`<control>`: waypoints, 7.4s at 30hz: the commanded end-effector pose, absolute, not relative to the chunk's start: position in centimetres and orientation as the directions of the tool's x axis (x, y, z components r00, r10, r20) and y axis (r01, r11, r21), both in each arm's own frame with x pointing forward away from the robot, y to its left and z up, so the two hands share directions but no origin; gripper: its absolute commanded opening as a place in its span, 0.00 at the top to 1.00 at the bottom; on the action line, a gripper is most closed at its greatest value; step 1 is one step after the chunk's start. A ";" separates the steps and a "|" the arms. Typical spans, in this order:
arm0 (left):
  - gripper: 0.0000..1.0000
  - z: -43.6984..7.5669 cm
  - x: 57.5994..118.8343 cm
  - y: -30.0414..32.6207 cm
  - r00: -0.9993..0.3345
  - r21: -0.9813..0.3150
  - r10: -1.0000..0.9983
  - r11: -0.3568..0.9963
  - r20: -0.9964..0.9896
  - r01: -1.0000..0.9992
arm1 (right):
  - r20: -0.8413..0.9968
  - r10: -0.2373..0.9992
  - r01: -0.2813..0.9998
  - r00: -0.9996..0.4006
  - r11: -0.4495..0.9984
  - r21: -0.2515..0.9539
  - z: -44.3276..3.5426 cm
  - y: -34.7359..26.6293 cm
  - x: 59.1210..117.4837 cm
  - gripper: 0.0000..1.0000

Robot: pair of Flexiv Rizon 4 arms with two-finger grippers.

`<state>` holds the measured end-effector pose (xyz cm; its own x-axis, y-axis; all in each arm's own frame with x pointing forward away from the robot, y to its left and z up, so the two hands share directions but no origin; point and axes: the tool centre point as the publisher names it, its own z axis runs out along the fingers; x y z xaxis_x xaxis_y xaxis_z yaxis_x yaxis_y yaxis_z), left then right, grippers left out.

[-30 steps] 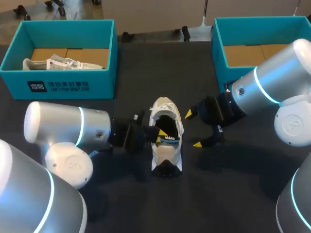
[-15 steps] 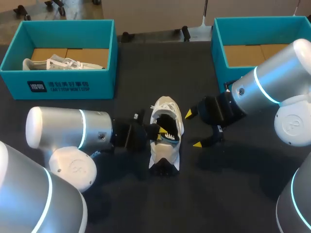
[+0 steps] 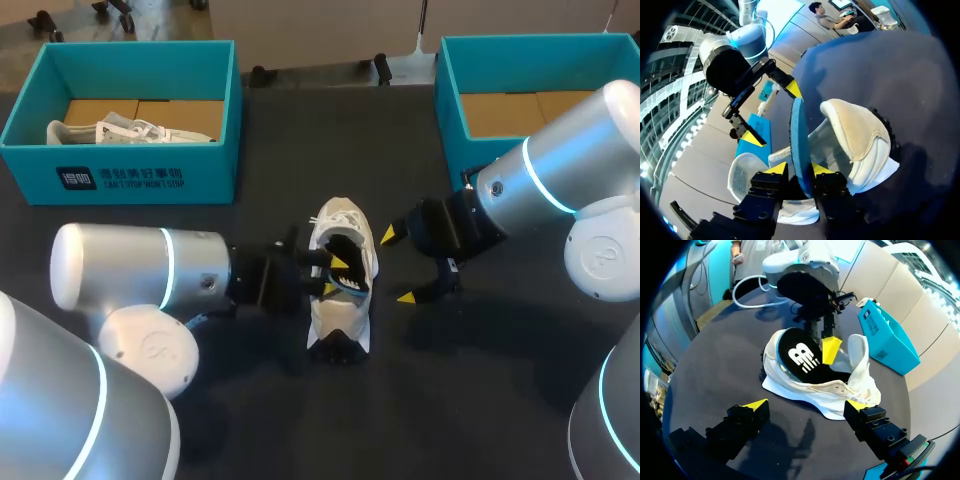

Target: Take the shoe out of the shoebox, open the shoe tongue, remove and reinsert the insole, then place the shoe into the shoebox

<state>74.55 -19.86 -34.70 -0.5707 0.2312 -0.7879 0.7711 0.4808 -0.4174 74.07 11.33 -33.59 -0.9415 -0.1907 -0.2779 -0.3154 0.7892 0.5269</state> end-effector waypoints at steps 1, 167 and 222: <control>0.64 -34.3 73.5 -18.9 -0.564 -0.420 0.220 0.471 -0.796 0.776 | -0.280 -0.191 -0.317 -0.941 0.788 0.528 -33.7 11.3 74.0 0.00; 1.00 -20.8 78.3 -14.2 -0.071 -0.125 0.938 0.030 -0.340 0.992 | -0.020 0.037 0.027 -0.999 0.921 0.388 -22.0 -3.3 77.8 0.00; 1.00 -32.5 73.8 -20.2 0.186 -0.257 0.976 -0.208 -0.110 0.944 | -0.020 0.037 0.027 -0.999 0.921 0.388 -22.0 -3.3 77.8 0.00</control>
<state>73.93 -19.72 -31.47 0.1960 0.9747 -0.1073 0.9389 -0.2181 -0.2662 77.82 -3.28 -21.87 -0.9991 0.0373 -0.0192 0.0268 0.9203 0.3903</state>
